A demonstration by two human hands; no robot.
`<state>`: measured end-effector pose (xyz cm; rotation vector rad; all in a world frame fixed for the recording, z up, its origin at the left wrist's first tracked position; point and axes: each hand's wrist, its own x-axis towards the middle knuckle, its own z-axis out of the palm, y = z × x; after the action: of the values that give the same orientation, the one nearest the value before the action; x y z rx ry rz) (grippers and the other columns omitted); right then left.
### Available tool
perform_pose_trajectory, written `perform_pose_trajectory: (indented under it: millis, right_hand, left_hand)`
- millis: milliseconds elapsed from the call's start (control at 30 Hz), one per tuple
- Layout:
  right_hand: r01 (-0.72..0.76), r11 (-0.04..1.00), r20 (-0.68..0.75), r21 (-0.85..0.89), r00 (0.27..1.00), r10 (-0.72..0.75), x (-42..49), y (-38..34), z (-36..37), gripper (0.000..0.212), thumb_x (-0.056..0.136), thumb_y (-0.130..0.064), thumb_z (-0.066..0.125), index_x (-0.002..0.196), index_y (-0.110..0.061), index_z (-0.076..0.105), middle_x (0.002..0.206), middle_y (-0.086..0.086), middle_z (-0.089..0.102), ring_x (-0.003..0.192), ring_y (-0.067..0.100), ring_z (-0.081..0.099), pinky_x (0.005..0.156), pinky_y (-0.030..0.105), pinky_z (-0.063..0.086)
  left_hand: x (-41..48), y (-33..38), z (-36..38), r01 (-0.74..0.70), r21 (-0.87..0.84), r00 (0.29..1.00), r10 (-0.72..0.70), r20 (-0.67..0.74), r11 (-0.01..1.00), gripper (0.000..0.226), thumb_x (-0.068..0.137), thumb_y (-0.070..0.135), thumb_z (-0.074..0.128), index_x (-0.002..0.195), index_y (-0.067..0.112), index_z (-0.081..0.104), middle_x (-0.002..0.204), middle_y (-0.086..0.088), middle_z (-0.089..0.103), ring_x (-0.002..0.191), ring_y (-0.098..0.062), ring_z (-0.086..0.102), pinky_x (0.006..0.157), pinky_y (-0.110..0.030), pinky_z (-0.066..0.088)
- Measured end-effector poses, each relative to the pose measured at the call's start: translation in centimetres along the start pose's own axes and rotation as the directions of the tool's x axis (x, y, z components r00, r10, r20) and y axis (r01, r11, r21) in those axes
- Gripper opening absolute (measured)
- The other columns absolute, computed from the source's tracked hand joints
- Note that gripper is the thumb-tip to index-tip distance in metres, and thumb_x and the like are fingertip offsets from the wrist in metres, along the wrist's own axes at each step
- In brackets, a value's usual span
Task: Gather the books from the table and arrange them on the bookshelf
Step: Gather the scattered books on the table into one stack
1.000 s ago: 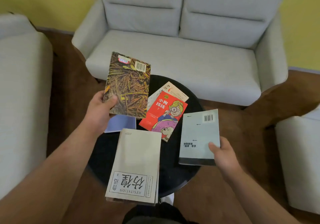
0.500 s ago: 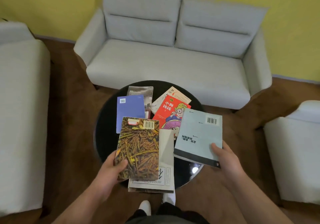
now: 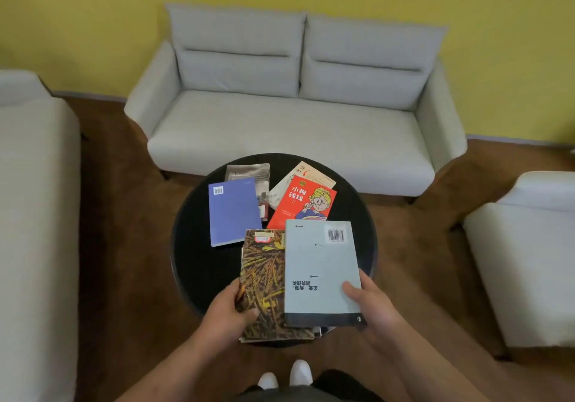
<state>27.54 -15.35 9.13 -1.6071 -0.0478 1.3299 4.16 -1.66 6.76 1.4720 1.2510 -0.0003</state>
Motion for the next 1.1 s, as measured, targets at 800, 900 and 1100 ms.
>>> perform_pose_trajectory:
  millis: [800,900,1100]
  right_hand:
    - [0.456,0.857,0.413,-0.238,0.847,-0.336,-0.2,-10.0,1.1,0.035,0.094,-0.011,0.066,0.114,-0.039,0.076,0.155,-0.012,0.043,0.145,0.006,0.035,0.117,0.047,0.039]
    - [0.245,0.966,0.328,-0.083,0.922,-0.206,0.6,-8.5,2.1,0.032,0.100,-0.006,0.056,0.120,-0.026,0.073,0.130,0.003,0.069,0.117,0.024,0.068,0.098,0.050,0.056]
    - [0.138,0.973,0.147,-0.186,0.983,-0.111,3.3,-5.0,2.6,0.025,0.099,-0.002,0.056,0.121,-0.013,0.061,0.119,0.015,0.071,0.101,0.029,0.073,0.089,0.047,0.060]
  left_hand:
    - [-2.0,9.7,-1.4,0.165,-0.866,0.979,0.024,0.200,0.472,0.030,0.091,0.011,0.057,0.119,0.006,0.065,0.106,-0.023,0.075,0.082,-0.034,0.073,0.054,-0.036,0.062]
    - [-1.1,9.1,-1.2,0.093,-0.780,0.994,-0.013,0.109,0.619,0.038,0.100,-0.003,0.046,0.123,0.023,0.060,0.117,-0.016,0.074,0.094,-0.034,0.076,0.066,-0.043,0.063]
    - [0.8,7.9,-0.3,-0.032,-0.408,0.995,-0.008,-0.096,0.912,0.045,0.096,-0.006,0.055,0.120,0.031,0.061,0.106,0.005,0.077,0.092,-0.016,0.076,0.077,-0.035,0.062]
